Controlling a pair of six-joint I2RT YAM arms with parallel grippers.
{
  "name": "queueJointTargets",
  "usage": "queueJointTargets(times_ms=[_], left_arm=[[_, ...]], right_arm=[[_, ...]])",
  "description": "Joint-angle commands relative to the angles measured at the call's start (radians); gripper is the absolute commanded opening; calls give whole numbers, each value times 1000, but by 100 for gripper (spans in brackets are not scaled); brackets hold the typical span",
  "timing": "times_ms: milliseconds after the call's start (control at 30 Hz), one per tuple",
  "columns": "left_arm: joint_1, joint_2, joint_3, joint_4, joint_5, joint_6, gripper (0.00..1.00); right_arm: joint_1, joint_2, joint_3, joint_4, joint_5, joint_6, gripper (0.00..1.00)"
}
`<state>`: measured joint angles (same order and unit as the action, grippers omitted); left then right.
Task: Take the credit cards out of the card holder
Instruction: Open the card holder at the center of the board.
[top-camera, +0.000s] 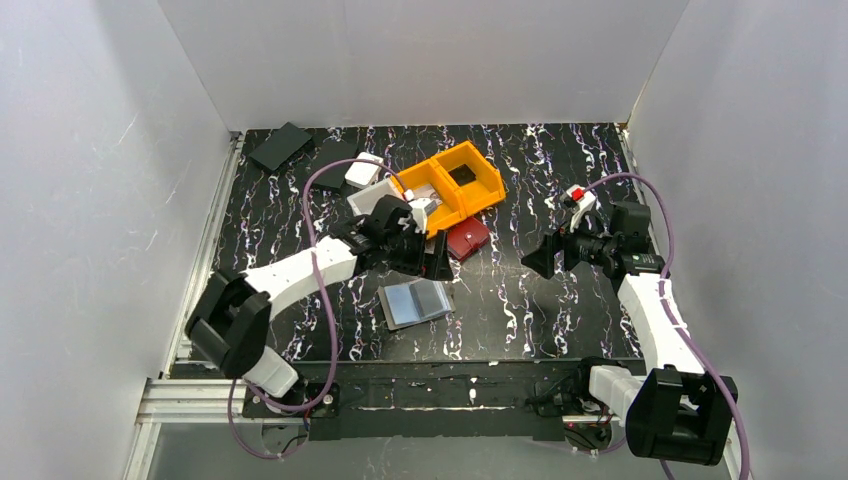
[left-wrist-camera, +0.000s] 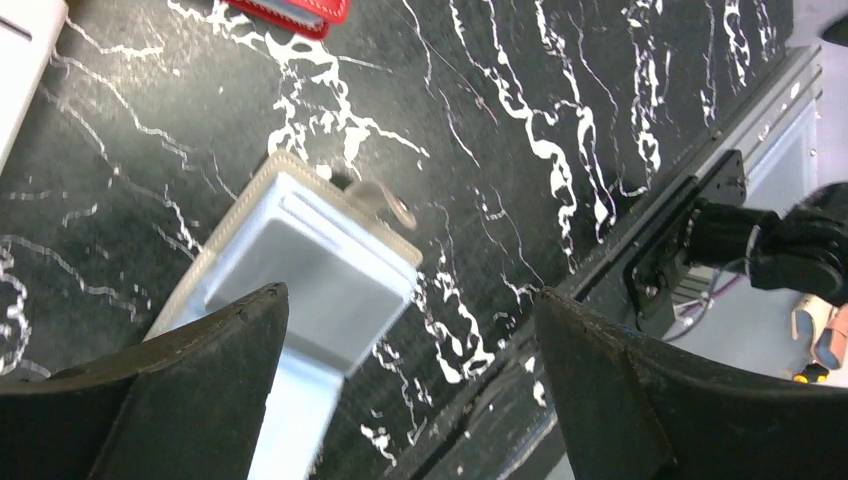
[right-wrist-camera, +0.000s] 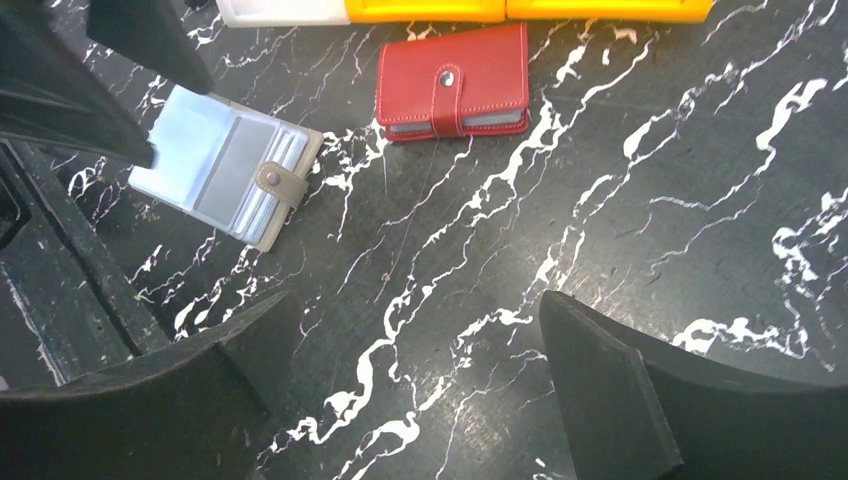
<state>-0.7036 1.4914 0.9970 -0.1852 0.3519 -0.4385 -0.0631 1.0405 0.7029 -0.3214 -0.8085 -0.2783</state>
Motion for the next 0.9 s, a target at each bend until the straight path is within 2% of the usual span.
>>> queueJointTargets(times_ms=[0, 167, 367, 533, 867], left_arm=[[-1, 94, 63, 117, -18, -3, 91], [13, 228, 149, 128, -46, -35, 85], [7, 289, 181, 176, -208, -72, 84], [-14, 326, 219, 207, -332, -30, 81], [-19, 455, 375, 109, -329, 19, 70]], right_arm=[[-13, -14, 6, 75, -70, -15, 98], [-12, -23, 3, 64, -69, -17, 98], [-13, -22, 8, 56, -62, -22, 98], [-13, -16, 7, 54, -58, -22, 98], [-14, -10, 9, 53, -55, -22, 98]])
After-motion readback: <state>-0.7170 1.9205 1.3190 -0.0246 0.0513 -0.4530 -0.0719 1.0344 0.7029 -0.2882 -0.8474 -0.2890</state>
